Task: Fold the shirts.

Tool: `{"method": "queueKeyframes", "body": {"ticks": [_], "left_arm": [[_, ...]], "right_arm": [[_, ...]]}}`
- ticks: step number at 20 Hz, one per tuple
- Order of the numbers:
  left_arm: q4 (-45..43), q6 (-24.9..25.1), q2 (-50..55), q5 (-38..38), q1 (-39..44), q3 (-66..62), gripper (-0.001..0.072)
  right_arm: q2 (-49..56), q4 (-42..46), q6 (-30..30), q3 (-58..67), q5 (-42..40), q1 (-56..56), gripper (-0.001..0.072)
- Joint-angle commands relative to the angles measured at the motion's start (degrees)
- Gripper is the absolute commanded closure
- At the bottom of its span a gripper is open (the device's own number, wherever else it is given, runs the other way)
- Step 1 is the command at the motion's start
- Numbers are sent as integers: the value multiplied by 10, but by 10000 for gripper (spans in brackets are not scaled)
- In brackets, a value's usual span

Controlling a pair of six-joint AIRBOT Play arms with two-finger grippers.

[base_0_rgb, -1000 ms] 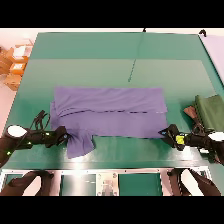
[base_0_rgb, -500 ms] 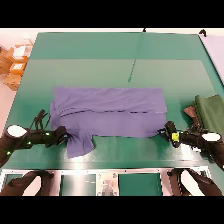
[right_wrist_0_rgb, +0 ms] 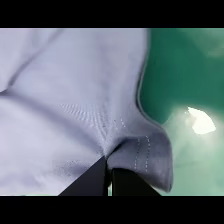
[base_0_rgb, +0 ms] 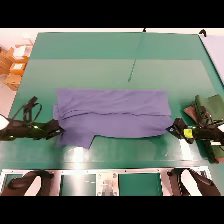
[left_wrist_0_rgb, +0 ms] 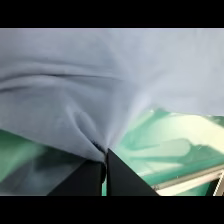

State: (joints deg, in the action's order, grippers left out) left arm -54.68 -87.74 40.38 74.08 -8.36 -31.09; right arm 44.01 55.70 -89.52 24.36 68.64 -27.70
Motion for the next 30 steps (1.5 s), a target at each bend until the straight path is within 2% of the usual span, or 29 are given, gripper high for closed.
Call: {"method": "queueKeyframes", "body": {"ticks": [1,4,7,13,18,19,20,21,22,23,25,26,27,29,30], "left_arm": [[-35,-33,-21,70,0,-57,685],[-39,-33,-17,39,0,-137,685],[-34,-15,57,28,0,-225,685],[18,46,296,-26,0,-361,685],[106,116,452,-102,0,-393,683],[125,130,476,-117,0,-393,677],[142,140,491,-136,0,-393,427],[153,143,499,-155,0,-395,114],[152,144,500,-163,0,-403,28],[146,146,499,-153,-3,-418,29],[135,148,499,-87,-20,-461,29],[131,148,499,-54,-30,-483,29],[131,147,499,-22,-40,-503,30],[130,144,499,16,-48,-525,32],[132,142,499,21,-49,-527,159]], "right_arm": [[-10,32,-7,46,75,-10,697],[-5,1,-6,90,61,-9,697],[45,-57,9,153,35,-6,697],[240,-96,17,267,-62,61,696],[422,-123,17,345,-129,101,695],[454,-130,17,363,-131,102,656],[478,-131,17,383,-130,100,561],[496,-132,17,407,-117,93,425],[503,-131,17,431,-96,84,327],[504,-131,32,459,-67,70,278],[503,-127,76,514,-2,35,278],[503,-111,100,539,36,14,244],[503,-87,113,551,65,-3,163],[506,-40,140,542,96,-23,163],[508,-23,157,530,100,-26,163]]}}
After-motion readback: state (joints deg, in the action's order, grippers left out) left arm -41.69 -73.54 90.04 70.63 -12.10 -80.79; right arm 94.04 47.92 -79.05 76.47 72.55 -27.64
